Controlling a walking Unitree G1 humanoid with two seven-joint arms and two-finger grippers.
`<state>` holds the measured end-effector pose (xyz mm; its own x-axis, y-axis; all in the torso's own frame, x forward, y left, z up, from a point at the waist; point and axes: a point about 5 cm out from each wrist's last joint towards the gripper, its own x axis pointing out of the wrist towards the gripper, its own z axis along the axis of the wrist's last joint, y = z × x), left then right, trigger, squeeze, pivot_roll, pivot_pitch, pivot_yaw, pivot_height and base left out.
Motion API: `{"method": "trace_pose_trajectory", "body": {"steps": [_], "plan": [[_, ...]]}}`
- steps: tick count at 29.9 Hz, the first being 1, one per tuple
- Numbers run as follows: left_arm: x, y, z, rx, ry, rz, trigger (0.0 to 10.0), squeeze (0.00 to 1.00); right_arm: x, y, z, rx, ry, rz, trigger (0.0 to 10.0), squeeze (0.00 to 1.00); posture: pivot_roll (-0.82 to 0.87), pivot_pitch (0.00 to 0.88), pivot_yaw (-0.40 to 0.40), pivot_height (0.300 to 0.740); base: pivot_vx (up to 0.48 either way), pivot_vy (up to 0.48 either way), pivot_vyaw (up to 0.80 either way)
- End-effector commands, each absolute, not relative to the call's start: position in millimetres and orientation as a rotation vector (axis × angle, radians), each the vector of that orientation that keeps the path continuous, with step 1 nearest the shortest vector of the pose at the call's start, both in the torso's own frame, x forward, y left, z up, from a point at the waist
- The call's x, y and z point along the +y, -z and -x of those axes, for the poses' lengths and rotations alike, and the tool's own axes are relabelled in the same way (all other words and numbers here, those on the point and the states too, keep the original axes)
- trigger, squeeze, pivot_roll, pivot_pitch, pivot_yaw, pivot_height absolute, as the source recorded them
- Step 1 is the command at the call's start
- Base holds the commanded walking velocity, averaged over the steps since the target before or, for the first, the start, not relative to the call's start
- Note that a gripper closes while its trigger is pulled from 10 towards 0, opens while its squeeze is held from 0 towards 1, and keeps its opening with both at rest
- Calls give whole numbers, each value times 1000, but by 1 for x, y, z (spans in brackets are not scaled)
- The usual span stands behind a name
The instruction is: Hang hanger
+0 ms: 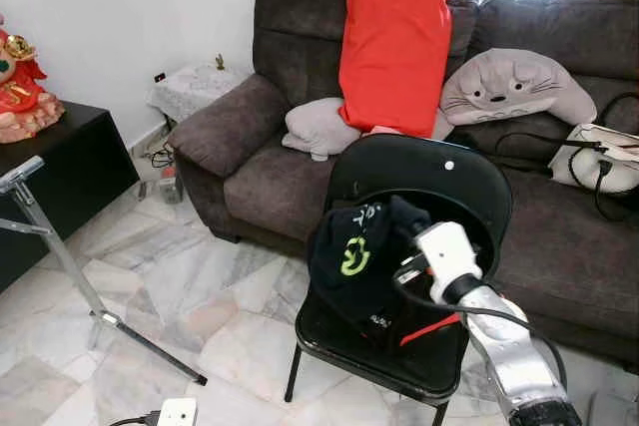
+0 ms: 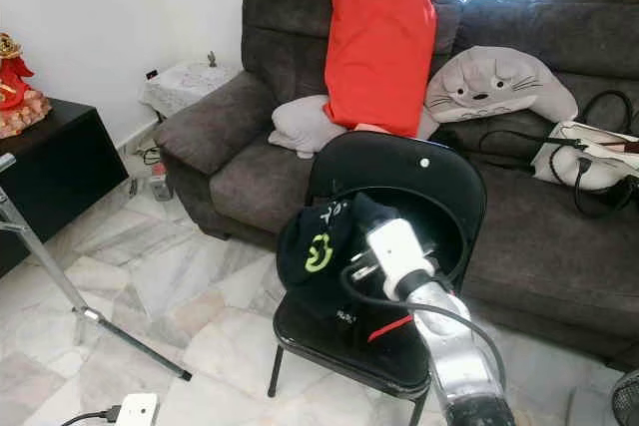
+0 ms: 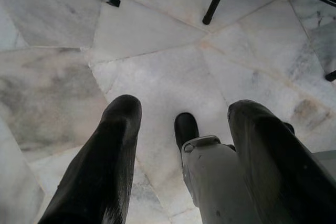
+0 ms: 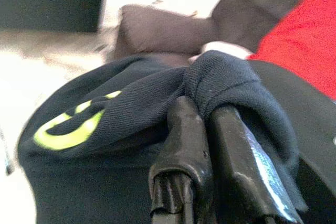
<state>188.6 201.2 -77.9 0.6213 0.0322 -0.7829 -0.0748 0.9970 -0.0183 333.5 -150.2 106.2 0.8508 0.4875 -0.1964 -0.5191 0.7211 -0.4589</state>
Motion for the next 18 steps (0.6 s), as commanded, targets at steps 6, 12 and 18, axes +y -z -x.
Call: {"method": "trace_pose_trajectory", "body": {"steps": [6, 12, 18], "plan": [[203, 79, -186, 916, -59, 41, 10000, 0, -150, -106, -338, 81, -693, 712, 10000, 0, -67, 0, 58, 740, 0, 0, 0], [203, 79, -186, 916, -58, 44, 10000, 0, -154, -116, -345, 50, -677, 742, 10000, 0, -72, 0, 62, 740, 0, 0, 0], [203, 79, -186, 916, -58, 44, 10000, 0, -154, -116, -345, 50, -677, 742, 10000, 0, -72, 0, 62, 740, 0, 0, 0]]}}
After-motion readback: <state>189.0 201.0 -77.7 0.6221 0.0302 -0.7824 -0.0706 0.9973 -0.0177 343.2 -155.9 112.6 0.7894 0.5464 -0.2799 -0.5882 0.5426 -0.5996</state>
